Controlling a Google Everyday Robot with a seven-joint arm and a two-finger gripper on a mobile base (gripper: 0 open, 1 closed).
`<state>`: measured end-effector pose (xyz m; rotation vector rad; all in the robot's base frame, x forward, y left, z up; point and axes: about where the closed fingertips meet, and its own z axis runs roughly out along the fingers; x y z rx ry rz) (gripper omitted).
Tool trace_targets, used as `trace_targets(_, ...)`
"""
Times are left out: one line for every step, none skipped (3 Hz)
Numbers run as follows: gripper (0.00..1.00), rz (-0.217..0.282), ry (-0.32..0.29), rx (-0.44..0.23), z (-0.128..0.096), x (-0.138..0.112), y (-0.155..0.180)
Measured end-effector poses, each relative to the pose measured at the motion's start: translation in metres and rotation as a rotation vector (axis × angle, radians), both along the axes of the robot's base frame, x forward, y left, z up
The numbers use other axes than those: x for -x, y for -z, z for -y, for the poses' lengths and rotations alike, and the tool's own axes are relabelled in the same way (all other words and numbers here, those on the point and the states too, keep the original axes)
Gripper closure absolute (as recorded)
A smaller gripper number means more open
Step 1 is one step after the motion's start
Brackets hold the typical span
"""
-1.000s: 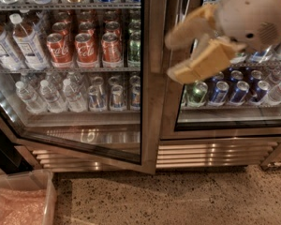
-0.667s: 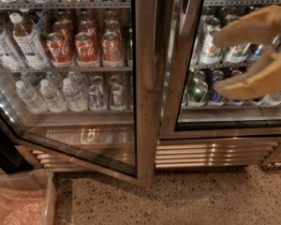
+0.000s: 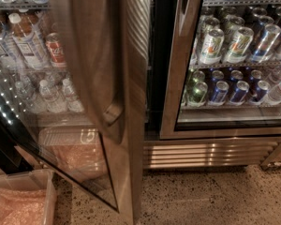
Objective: Open left fridge door
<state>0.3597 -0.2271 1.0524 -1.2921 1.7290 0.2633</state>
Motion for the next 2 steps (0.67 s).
trace_targets(0.00, 0.001, 0.003, 0.001, 0.0007, 0.0007, -0.0005)
trace_targets(0.00, 0.001, 0.003, 0.001, 0.0007, 0.0007, -0.0005)
